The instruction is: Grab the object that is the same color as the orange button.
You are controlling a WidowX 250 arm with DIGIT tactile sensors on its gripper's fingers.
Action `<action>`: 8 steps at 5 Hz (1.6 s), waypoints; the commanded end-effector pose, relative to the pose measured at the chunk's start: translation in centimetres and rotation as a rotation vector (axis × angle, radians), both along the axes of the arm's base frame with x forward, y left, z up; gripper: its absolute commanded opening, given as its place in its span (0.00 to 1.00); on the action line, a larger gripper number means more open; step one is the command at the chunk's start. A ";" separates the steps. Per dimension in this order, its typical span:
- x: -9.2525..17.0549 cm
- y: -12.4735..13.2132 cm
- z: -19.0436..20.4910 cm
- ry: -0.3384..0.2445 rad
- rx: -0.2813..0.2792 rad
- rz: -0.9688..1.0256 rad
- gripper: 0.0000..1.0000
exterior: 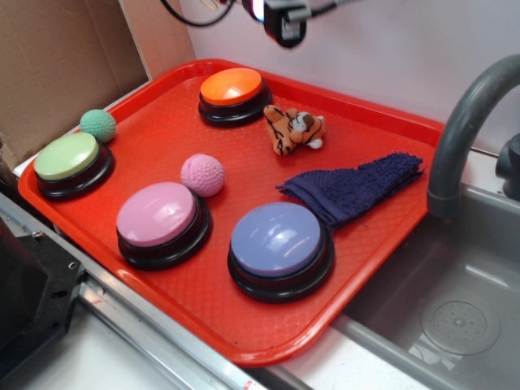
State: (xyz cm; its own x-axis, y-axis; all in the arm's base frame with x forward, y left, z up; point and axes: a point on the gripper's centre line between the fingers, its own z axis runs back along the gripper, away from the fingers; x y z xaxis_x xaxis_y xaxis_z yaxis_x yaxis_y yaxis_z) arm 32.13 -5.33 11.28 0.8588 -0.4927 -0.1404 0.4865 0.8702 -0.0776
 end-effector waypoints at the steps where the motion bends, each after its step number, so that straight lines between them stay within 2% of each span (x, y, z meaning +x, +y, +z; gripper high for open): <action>1: 0.0 -0.5 -2.4 0.010 -0.003 -0.048 1.00; 2: -0.3 -0.8 -4.2 0.028 0.011 -0.059 1.00; 3: -1.1 -1.0 -6.3 0.064 0.042 -0.072 1.00; 5: -2.0 -1.1 -8.7 0.139 0.068 -0.054 1.00; 6: -2.8 -0.9 -10.3 0.173 0.088 -0.045 0.00; 8: -3.6 -1.1 -11.3 0.198 0.100 -0.037 0.00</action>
State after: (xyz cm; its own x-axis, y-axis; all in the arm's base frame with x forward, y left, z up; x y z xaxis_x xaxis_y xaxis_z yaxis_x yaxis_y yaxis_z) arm 29.44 -5.31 0.17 0.7976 -0.4793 -0.3662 0.4829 0.8712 -0.0884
